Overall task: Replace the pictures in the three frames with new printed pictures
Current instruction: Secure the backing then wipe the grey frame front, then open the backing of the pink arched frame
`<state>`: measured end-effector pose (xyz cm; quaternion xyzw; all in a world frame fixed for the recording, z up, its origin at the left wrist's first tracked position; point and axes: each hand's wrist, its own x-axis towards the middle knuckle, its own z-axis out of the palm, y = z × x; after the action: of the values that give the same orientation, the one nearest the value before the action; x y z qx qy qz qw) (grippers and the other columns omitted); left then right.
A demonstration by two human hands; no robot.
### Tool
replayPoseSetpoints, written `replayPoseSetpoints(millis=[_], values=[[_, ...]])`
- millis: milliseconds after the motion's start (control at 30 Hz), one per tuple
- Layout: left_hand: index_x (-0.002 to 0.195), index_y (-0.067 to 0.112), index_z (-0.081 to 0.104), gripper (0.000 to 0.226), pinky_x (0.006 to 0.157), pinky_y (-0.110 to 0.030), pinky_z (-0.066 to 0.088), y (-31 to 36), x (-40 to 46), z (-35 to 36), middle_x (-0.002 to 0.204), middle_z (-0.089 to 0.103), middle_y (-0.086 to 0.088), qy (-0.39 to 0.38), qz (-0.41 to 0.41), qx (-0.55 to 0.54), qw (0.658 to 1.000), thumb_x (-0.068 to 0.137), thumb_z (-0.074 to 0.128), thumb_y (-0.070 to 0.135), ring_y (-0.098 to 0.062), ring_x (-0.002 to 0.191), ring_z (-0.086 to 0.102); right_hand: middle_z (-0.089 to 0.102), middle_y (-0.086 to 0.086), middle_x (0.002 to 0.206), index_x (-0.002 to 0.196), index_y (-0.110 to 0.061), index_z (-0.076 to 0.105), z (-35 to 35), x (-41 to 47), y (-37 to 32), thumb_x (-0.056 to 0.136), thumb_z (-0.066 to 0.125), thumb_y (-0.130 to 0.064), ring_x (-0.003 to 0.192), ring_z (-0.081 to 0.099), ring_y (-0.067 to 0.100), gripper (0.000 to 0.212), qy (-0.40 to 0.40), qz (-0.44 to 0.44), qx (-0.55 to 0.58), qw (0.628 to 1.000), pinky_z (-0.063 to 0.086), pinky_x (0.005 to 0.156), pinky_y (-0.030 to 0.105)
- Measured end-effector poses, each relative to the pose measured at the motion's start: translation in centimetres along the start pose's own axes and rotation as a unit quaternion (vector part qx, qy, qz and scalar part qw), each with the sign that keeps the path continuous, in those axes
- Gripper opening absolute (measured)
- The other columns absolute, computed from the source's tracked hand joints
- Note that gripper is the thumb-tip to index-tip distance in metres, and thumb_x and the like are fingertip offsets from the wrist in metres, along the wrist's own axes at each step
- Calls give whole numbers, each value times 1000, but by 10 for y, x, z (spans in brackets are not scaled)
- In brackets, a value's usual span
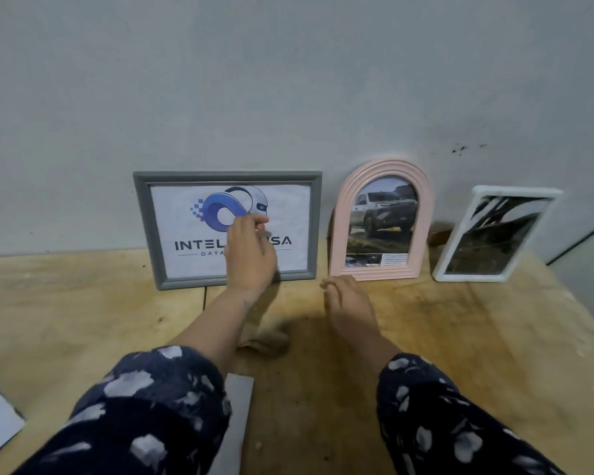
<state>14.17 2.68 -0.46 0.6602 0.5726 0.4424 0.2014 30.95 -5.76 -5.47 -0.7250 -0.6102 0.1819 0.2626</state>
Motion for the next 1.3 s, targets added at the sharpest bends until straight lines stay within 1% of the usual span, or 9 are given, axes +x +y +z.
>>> replayPoseSetpoints(millis=[167,300,367,533,700,867,967,1167,1300], values=[[134,13,44,40,96,-17,32,60,-9,51,135,47,-5,-153,-70,-59,984,95,51,6,-16,123,48,47,8,137,135,-13,46,-72,37,49,101,37,-18,129,40,25,36,108,129,27,985,31,110,37],[148,12,28,57,103,-23,31,84,1,82,149,36,-5,-154,-125,-73,977,96,52,11,-9,119,46,35,12,148,146,-10,31,-105,71,78,99,38,-10,137,34,29,48,87,180,86,976,29,115,43],[149,11,26,59,111,-33,33,93,6,100,150,37,-6,-141,-138,-77,977,96,52,14,-20,132,41,35,11,149,148,-11,26,-116,87,87,97,39,-4,136,35,30,54,73,185,116,973,32,113,44],[138,15,37,52,100,-35,44,102,6,128,130,50,-7,-89,-173,-102,976,91,58,12,-24,119,52,44,10,142,149,-17,24,-127,103,91,97,34,-1,124,47,30,55,23,222,228,948,42,101,39],[152,19,18,76,115,-45,30,106,-7,134,152,33,-4,-55,-219,-130,965,90,60,30,-22,137,36,55,6,121,137,-18,40,-135,95,98,102,30,-10,99,50,19,38,45,175,263,948,42,84,31],[152,29,9,87,111,-59,31,116,-13,115,155,27,-7,-38,-290,-187,938,81,50,56,-36,138,34,49,0,108,131,-15,45,-157,86,84,102,29,-9,94,49,18,33,47,90,241,965,37,78,27],[153,24,-3,77,112,-58,28,121,-24,101,158,21,-9,-48,-309,-183,932,95,39,54,-37,141,28,51,2,115,133,-15,45,-174,78,69,102,31,-9,99,50,18,35,54,52,185,980,37,81,26],[154,17,9,66,117,-49,22,139,-47,68,159,18,-8,9,-236,-109,966,100,28,51,-29,144,23,54,3,122,133,-21,49,-190,43,41,98,40,-7,110,50,23,39,78,-92,-1,993,43,96,44],[152,26,10,71,114,-52,26,144,-74,44,155,27,-9,-10,-191,-94,977,91,27,58,-30,139,32,53,2,121,134,-26,48,-189,-1,25,91,42,-1,113,45,25,50,80,-159,-121,976,35,92,40]])
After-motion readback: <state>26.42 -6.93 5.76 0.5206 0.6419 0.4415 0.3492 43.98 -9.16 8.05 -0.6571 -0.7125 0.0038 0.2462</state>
